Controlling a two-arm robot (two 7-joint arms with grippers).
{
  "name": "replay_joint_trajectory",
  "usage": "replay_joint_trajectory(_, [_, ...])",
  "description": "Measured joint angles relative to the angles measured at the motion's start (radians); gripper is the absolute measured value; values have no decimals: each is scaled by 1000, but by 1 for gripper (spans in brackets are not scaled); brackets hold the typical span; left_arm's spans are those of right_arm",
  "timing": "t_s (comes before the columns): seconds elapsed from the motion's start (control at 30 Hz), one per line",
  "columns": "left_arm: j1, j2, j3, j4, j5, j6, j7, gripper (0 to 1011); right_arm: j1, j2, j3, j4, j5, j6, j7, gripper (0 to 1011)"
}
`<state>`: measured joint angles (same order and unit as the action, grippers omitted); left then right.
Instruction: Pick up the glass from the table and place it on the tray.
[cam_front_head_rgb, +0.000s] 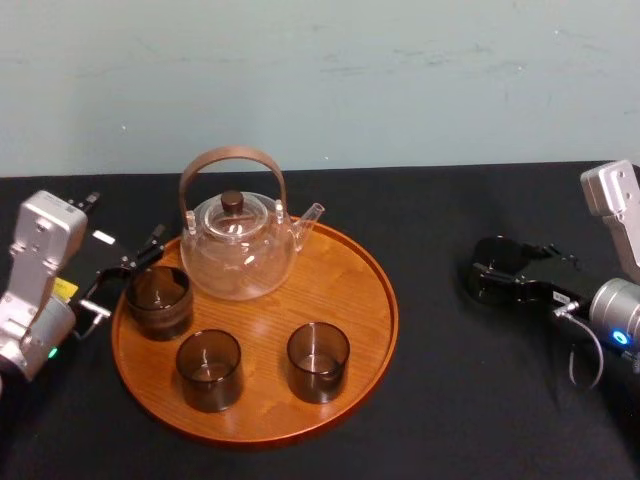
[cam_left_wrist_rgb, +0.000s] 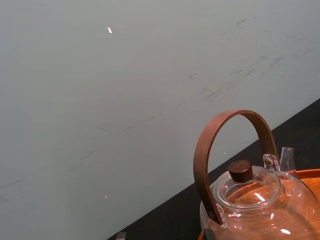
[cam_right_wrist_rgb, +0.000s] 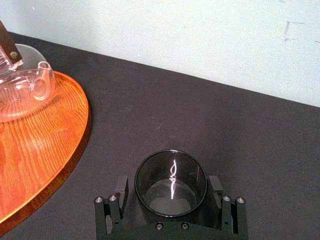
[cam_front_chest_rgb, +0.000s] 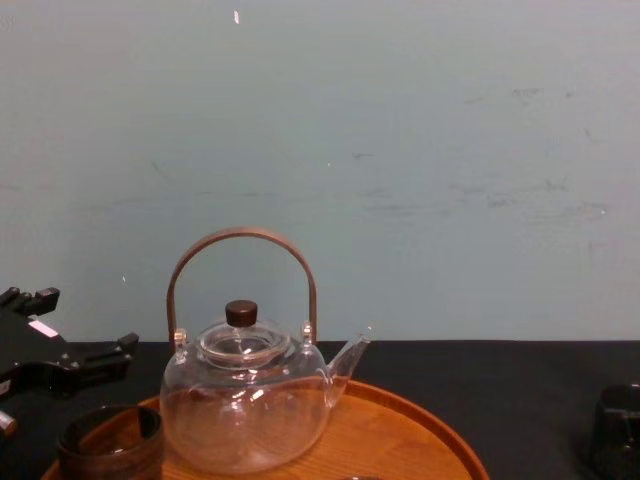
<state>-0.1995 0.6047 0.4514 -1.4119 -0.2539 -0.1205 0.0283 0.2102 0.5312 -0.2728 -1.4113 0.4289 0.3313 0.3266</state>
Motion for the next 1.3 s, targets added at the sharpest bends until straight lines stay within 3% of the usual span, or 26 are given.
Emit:
replay_joint_trajectory(0.57, [0,0,0,0,0,0,0,1001,34,-30,-6,43,-32,14,6,1004])
replay_joint_trajectory(1.2, [0,0,0,0,0,0,0,1001,37,-35,-7,48,-54,20,7,1004])
replay_joint_trajectory(1.3, [0,0,0,0,0,0,0,1001,37,-35,-7,48,-53,20,7,955])
